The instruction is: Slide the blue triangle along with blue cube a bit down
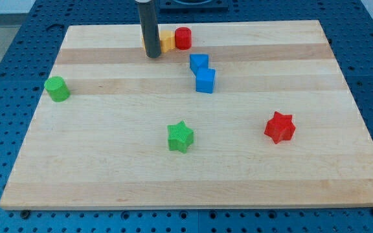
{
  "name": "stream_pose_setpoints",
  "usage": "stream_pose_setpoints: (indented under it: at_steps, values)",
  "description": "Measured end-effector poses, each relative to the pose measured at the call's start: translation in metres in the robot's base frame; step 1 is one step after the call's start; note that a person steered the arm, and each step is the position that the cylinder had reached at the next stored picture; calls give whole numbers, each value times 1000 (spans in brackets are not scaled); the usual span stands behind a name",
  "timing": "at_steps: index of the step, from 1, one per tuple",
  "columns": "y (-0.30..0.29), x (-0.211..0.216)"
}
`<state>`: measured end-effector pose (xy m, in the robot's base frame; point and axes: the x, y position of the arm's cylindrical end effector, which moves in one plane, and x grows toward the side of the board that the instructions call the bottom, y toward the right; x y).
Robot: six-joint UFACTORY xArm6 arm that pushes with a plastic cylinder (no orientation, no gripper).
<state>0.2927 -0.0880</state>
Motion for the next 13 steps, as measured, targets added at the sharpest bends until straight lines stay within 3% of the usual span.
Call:
stream_pose_setpoints:
  at_steps: [5, 10, 13]
  values:
    - [66, 8]
    - [69, 25]
    - [63, 71]
